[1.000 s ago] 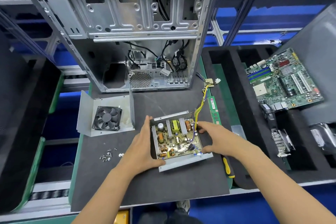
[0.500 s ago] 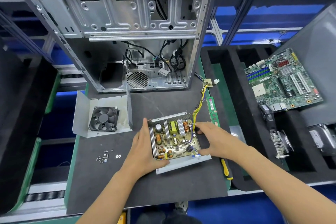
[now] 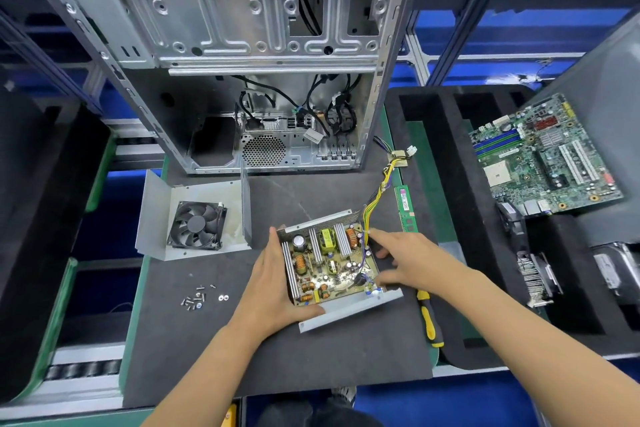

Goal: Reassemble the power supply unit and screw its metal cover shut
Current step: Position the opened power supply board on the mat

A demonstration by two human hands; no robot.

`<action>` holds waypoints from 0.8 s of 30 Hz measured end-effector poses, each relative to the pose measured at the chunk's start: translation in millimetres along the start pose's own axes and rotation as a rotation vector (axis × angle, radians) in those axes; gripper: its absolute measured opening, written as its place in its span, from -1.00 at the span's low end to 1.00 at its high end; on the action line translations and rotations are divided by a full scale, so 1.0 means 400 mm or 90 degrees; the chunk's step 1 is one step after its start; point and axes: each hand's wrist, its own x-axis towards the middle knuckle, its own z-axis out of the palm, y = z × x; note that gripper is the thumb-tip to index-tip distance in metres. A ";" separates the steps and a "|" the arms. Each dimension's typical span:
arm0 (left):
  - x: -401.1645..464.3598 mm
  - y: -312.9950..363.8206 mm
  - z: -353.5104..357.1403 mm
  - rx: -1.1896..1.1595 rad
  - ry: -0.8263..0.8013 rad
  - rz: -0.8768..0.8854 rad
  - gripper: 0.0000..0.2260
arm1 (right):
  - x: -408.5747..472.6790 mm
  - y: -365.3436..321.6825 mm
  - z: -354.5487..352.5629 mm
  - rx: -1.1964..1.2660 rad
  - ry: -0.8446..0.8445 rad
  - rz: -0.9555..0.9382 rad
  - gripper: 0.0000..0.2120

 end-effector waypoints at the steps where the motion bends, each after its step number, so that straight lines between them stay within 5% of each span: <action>1: 0.000 0.001 -0.002 -0.003 0.001 0.001 0.40 | 0.001 -0.010 -0.022 0.006 -0.024 0.011 -0.28; 3: -0.005 0.000 -0.006 -0.004 0.004 0.003 0.41 | -0.006 -0.035 -0.066 0.004 -0.028 0.057 -0.50; 5: -0.014 -0.001 -0.011 -0.013 0.007 -0.013 0.40 | -0.029 -0.073 -0.101 0.056 0.102 0.116 -0.78; 7: -0.030 -0.005 -0.013 -0.030 0.008 -0.046 0.33 | -0.054 -0.152 -0.117 0.133 0.197 0.147 -0.65; 12: -0.093 -0.017 -0.007 -0.114 0.043 -0.001 -0.10 | -0.001 -0.397 -0.011 -0.001 0.142 0.103 -0.42; 19: -0.082 -0.031 -0.037 -0.116 -0.042 -0.021 0.50 | 0.056 -0.443 0.058 -0.074 0.154 0.132 -0.56; 24: -0.044 -0.015 -0.036 -0.083 -0.060 -0.004 0.52 | 0.056 -0.454 0.084 -0.122 0.149 0.128 -0.82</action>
